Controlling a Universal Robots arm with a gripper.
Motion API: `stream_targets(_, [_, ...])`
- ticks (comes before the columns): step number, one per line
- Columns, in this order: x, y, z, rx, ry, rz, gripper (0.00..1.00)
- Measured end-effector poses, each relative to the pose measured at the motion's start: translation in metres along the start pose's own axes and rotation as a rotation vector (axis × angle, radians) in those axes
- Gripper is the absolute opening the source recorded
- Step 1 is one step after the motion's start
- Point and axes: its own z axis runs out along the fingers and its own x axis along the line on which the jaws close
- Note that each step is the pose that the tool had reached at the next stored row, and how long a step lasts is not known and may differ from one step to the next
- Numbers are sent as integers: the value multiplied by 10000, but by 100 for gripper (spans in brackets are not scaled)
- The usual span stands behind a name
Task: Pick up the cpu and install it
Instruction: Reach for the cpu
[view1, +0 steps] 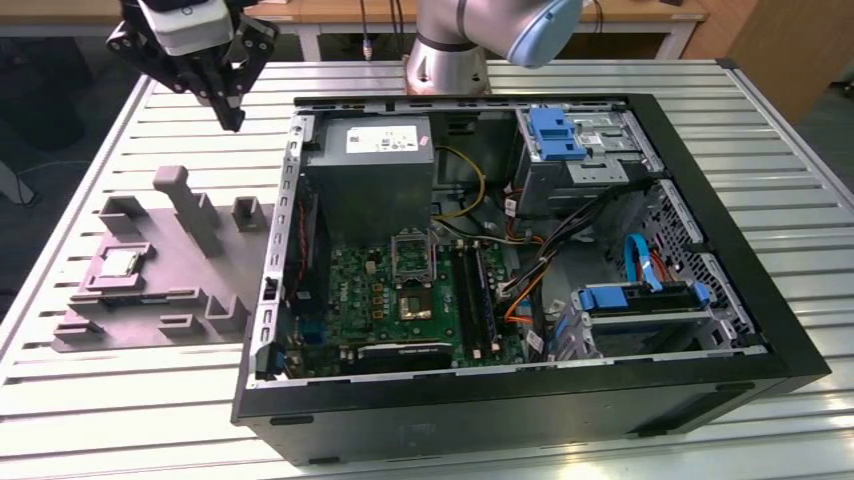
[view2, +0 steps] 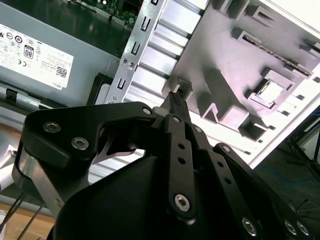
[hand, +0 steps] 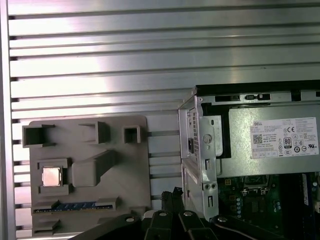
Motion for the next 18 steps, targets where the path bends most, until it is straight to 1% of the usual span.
stream_targets(12, [34,-3,0,-1,-1,-1,11])
stream_targets(18, [39,-3,0,-1,-1,0,11])
